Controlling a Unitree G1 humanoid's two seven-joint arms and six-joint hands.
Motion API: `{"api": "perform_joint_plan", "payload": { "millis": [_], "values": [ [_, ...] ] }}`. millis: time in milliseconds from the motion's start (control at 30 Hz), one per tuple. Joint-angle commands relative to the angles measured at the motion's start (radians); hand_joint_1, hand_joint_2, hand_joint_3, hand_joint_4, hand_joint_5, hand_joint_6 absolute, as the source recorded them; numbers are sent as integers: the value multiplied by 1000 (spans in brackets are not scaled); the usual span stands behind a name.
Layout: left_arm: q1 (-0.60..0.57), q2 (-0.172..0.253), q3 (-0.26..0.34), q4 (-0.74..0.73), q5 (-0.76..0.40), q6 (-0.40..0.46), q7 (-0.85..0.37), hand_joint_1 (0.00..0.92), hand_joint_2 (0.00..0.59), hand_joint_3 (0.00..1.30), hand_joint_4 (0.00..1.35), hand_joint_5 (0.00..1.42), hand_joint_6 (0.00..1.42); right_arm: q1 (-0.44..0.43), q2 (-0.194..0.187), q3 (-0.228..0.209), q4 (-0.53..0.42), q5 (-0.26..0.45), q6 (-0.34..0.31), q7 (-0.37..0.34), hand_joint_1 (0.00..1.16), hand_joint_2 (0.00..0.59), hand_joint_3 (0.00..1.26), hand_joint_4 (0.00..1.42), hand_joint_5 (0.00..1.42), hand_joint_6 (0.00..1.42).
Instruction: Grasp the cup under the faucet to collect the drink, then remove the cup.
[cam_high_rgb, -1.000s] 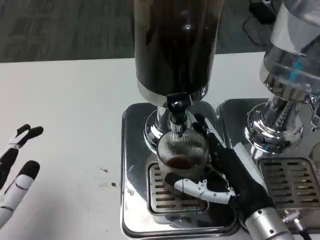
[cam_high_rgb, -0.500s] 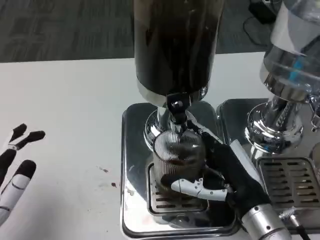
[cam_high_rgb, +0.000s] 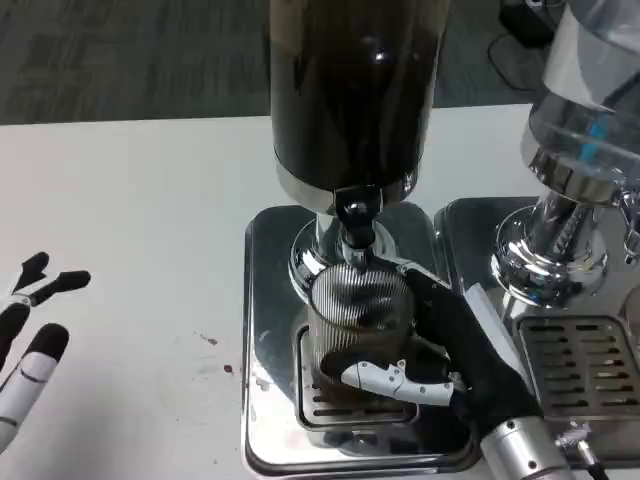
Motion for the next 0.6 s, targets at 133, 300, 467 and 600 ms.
{"api": "perform_joint_plan", "payload": {
  "millis": [133,300,467,600],
  "values": [
    [-17,18,-8,-3,-4,8,0,0,220,278,0,36,0,12,17,-10,3,-26,-43,-69,929,150,393,506,686,902],
    [-37,25,-14,15,-7,9,-8,0,220,280,0,36,0,18,25,-9,1,-37,-47,-95,936,142,437,542,738,964],
    [-51,32,-23,28,-9,6,-14,0,220,281,0,36,0,26,30,-10,-9,-56,-56,-124,940,136,453,559,763,1000],
    [-65,40,-34,42,-11,0,-22,0,220,281,0,36,0,36,29,-12,-31,-71,-58,-138,940,136,464,572,793,1051]
  ]
}}
